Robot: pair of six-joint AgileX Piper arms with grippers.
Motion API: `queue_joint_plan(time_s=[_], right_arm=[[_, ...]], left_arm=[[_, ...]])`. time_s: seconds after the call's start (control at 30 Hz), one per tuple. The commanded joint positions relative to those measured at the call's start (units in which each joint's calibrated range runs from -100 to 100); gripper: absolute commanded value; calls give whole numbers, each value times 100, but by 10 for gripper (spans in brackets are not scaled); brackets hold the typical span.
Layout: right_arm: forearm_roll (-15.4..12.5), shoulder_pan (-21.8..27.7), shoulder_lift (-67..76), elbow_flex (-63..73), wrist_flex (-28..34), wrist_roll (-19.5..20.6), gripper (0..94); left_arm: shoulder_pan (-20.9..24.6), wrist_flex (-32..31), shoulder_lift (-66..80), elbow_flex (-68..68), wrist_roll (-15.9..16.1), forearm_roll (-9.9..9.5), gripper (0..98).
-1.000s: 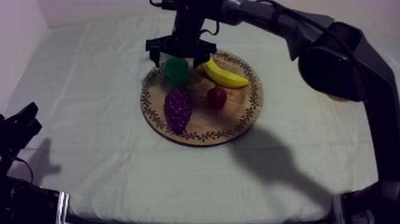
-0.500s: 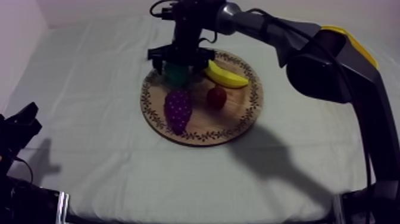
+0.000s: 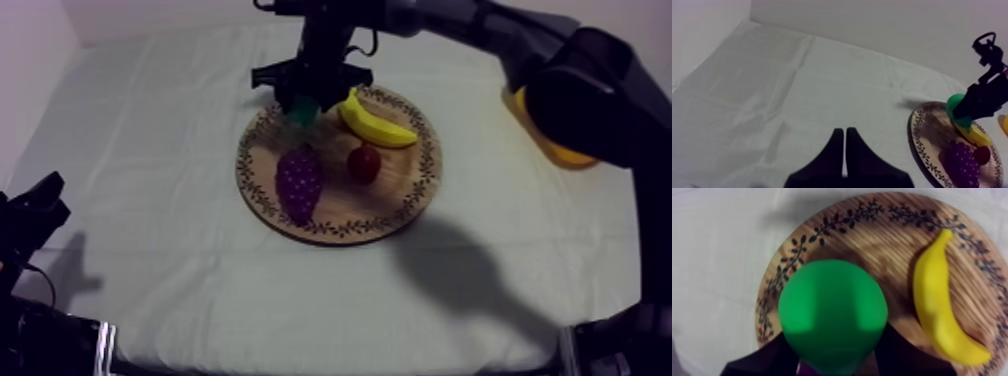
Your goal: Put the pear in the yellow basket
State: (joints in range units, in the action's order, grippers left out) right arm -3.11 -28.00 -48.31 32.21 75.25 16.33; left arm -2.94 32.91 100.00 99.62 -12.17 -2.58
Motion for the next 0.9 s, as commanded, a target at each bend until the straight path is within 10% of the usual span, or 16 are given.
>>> queue_joint_plan(time_s=[0.0,0.47,0.87], right_arm=[[-7,-2,972,-853,-62,-27,296],[0,487,4321,-2694,267,-257,308],[24,2052,5865,-3600,466,-756,319]], left_arm=[[1,-1,0,5,-2,2,1],[1,-1,0,5,-2,2,1],[1,-1,0,5,-2,2,1]])
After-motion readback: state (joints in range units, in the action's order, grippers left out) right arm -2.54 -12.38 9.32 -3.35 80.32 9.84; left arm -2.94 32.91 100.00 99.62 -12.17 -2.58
